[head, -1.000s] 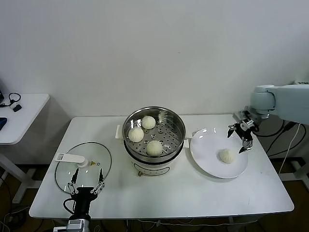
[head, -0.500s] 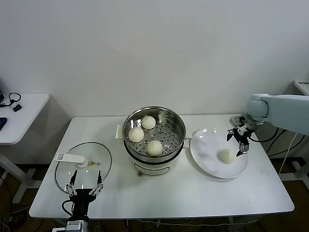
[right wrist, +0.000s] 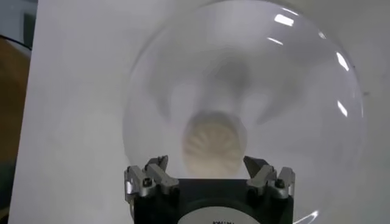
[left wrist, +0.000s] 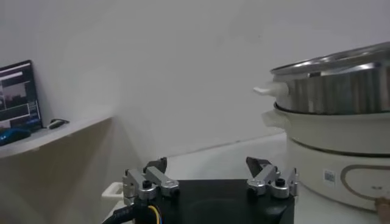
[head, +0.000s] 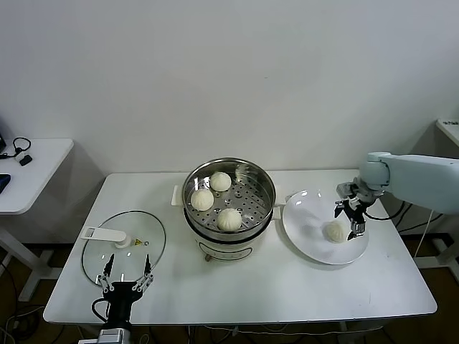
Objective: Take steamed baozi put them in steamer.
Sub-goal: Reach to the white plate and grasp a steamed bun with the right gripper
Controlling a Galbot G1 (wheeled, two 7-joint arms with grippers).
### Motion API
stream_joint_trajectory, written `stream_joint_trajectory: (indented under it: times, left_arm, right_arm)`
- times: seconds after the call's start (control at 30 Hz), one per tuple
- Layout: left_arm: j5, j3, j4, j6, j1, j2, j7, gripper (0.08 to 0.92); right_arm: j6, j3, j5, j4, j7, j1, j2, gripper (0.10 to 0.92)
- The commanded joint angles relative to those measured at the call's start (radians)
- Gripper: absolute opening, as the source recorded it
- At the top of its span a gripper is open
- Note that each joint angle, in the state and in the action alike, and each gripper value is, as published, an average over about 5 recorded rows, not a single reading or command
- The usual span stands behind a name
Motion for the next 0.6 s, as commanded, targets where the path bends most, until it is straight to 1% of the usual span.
stream_joint_trajectory:
  times: [0.03,0.2,0.6]
  left_arm:
    - [0.001,-0.002,0.004,-0.002,0.002,-0.004,-0.001,0.823]
    - [0.001,-0.004,0.008,-0.003,0.001,-0.004,-0.001,0.823]
    - [0.0,-0.004,0.012,-0.002,-0.004,-0.004,-0.001,0.823]
  right_arm:
    - [0.013,0.065,-0.024,-0.093,0.0,-0.098,0.016,0.823]
    - [0.024,0.087,-0.026,-0.128,-0.001,-0.124,0.029,0.823]
    - [0.024,0.104,-0.043,-0.132,0.001,-0.141,0.036,0.823]
